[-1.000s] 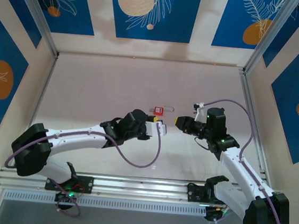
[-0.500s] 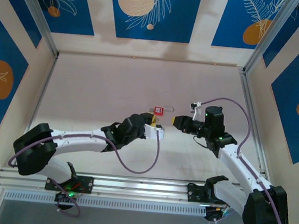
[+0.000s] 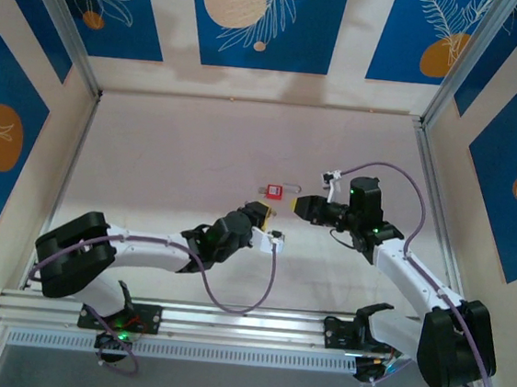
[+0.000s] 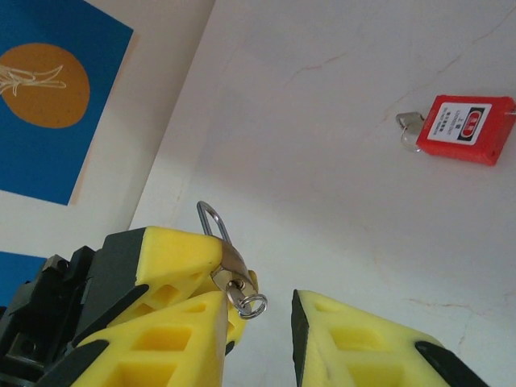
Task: Unlock with the key
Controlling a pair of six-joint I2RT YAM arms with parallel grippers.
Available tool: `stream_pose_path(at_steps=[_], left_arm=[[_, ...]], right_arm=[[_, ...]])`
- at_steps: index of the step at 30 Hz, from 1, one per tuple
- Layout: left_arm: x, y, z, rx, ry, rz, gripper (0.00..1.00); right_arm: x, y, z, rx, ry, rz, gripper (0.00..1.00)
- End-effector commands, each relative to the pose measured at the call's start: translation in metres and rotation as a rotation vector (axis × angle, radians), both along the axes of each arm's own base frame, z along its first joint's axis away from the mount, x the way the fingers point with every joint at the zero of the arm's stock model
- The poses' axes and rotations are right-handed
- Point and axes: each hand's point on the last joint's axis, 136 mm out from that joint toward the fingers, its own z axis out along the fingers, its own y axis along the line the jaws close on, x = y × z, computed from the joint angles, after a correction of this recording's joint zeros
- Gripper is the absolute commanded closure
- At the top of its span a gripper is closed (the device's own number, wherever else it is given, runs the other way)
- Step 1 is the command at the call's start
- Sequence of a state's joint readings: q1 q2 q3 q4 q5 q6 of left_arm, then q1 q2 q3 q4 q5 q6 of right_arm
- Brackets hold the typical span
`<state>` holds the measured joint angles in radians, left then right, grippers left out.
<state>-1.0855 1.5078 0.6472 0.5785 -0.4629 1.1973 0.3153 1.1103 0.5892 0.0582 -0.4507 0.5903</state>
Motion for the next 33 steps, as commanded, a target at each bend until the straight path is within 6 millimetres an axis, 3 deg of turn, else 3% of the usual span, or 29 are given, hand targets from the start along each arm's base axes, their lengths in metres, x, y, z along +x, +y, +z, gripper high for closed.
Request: stream_pose_path(at_steps=[1,19,33], left_arm=[[-0.001,-0.006,0.009,-0.015,-0.096,-0.008,0.72],[-0.006,-0.016,-0.002,0.051,-0.217,-0.021,0.72],[-0.007,-0.019,0.002,0.06,-0.277,-0.024,0.72]], right_arm=[[-0.002,0.011,0.014,0.005,-0.061,0.064,0.71],[-0.017,0.014,-0.005,-0.051,-0.095,0.09,0.7],[-0.022,0.016,-0.023,-0.103,-0.055,0.125,0.69]])
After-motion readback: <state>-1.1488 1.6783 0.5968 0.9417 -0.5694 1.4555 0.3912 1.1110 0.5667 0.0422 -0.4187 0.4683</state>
